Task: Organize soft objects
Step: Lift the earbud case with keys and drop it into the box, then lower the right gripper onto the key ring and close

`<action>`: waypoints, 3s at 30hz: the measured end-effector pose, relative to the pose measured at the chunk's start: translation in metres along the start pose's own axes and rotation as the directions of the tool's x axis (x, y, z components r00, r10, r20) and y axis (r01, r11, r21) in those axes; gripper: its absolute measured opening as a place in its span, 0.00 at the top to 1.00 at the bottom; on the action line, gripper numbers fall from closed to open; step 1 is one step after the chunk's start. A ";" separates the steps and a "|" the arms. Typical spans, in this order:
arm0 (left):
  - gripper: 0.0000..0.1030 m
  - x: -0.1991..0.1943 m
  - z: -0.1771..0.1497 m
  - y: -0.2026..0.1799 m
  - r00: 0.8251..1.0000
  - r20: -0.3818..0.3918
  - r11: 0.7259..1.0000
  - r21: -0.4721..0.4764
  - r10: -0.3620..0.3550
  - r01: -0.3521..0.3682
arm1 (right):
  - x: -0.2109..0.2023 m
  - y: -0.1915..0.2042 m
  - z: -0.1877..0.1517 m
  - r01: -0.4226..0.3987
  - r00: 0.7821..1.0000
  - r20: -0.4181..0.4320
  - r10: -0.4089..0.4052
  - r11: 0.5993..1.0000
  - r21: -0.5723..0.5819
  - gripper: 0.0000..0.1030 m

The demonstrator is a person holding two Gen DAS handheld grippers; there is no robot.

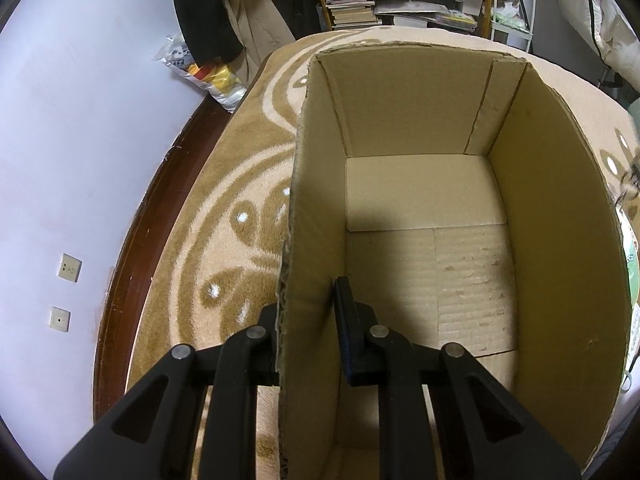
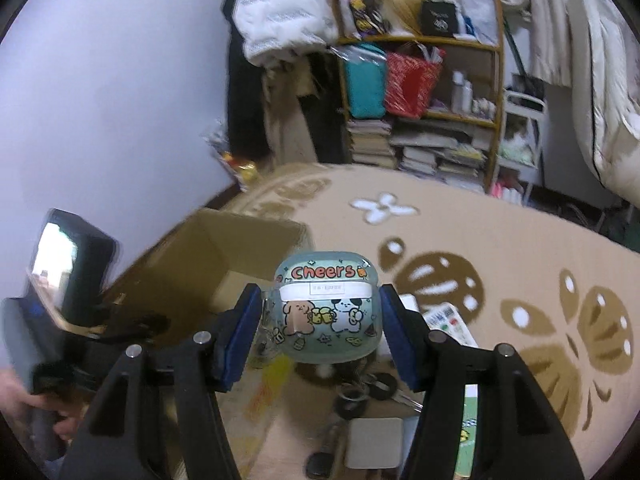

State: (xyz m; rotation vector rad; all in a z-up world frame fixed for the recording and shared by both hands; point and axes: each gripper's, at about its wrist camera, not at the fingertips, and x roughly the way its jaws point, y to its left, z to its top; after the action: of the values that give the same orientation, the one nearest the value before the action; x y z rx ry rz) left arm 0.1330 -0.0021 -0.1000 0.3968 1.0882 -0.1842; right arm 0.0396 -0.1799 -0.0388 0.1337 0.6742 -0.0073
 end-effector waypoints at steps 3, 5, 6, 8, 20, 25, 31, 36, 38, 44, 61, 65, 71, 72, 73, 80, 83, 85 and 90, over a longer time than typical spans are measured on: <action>0.84 0.000 0.000 0.000 1.000 -0.001 1.000 -0.002 -0.002 0.002 | -0.014 0.016 0.006 -0.041 0.998 0.040 0.042 0.999 -0.027 0.39; 0.84 0.001 0.000 0.001 1.000 -0.002 1.000 -0.004 -0.003 0.003 | -0.020 0.025 0.008 -0.078 0.995 0.059 0.080 0.996 -0.044 0.39; 0.84 0.001 0.001 0.001 1.000 -0.002 1.000 -0.006 -0.004 0.004 | -0.022 0.029 0.009 -0.090 0.994 0.062 0.093 0.995 -0.052 0.39; 0.84 0.001 0.001 0.002 1.000 -0.002 1.000 -0.011 -0.007 0.007 | -0.024 0.037 0.008 -0.106 0.992 0.064 0.111 0.992 -0.065 0.39; 0.84 0.002 0.000 0.004 1.000 0.001 1.000 -0.009 -0.006 0.006 | 0.007 0.046 -0.009 -0.177 0.982 -0.073 0.173 0.983 -0.053 0.39; 0.84 0.002 0.000 0.003 1.000 0.000 1.000 -0.008 -0.004 0.004 | 0.011 0.045 -0.015 -0.166 0.983 -0.092 0.158 0.983 -0.085 0.38; 0.84 0.002 0.000 0.002 1.000 0.000 1.000 -0.008 -0.004 0.004 | 0.010 0.044 -0.016 -0.159 0.984 -0.094 0.150 0.983 -0.093 0.38; 0.84 0.002 -0.001 0.004 1.000 0.001 1.000 -0.012 -0.008 0.008 | 0.011 0.041 -0.014 -0.182 0.980 -0.090 0.175 0.980 -0.079 0.38; 0.84 0.002 -0.001 0.005 1.000 0.001 1.000 -0.012 -0.007 0.007 | 0.010 0.041 -0.014 -0.189 0.980 -0.086 0.182 0.979 -0.079 0.37; 0.83 0.002 0.000 0.004 1.000 -0.001 1.000 -0.011 0.005 -0.005 | 0.006 0.033 -0.009 -0.146 0.989 -0.049 0.142 0.986 -0.087 0.19; 0.83 0.003 -0.001 0.008 1.000 0.001 1.000 -0.023 -0.003 0.003 | 0.034 -0.039 -0.010 0.014 0.992 -0.128 -0.005 0.997 0.069 0.17; 0.83 0.003 -0.002 0.008 1.000 0.003 1.000 -0.024 0.000 0.001 | 0.049 -0.048 -0.027 0.021 0.981 -0.195 0.001 0.993 0.114 0.21; 0.83 0.003 -0.002 0.008 1.000 0.003 1.000 -0.025 0.000 0.000 | 0.071 -0.055 -0.050 0.040 0.956 -0.292 -0.004 0.992 0.119 0.35; 0.83 0.003 -0.002 0.008 1.000 0.003 1.000 -0.025 0.000 0.000 | 0.075 -0.056 -0.054 0.041 0.952 -0.307 -0.002 0.992 0.122 0.35; 0.83 0.003 -0.002 0.008 1.000 0.003 1.000 -0.025 0.001 -0.001 | 0.078 -0.057 -0.057 0.044 0.947 -0.321 -0.002 0.991 0.123 0.37; 0.83 0.003 -0.002 0.008 1.000 0.003 1.000 -0.024 0.001 -0.001 | 0.097 -0.058 -0.071 0.053 0.920 -0.391 0.003 0.990 0.130 0.50; 0.83 0.003 -0.002 0.007 1.000 0.003 1.000 -0.024 0.002 -0.001 | 0.098 -0.053 -0.070 0.039 0.916 -0.402 -0.001 0.995 0.087 0.72; 0.82 0.003 -0.002 0.008 1.000 0.002 1.000 -0.026 0.003 -0.003 | 0.097 -0.051 -0.071 0.044 0.914 -0.405 -0.007 0.996 0.082 0.73; 0.82 0.003 -0.002 0.009 1.000 0.001 1.000 -0.027 0.006 -0.006 | 0.076 -0.046 -0.058 0.041 0.946 -0.323 -0.015 0.996 0.074 0.95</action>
State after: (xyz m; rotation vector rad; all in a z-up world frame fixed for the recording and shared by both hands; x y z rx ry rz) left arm 0.1355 0.0069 -0.1016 0.3758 1.0877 -0.1640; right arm 0.0610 -0.2157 -0.1370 0.2054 1.0044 -0.0406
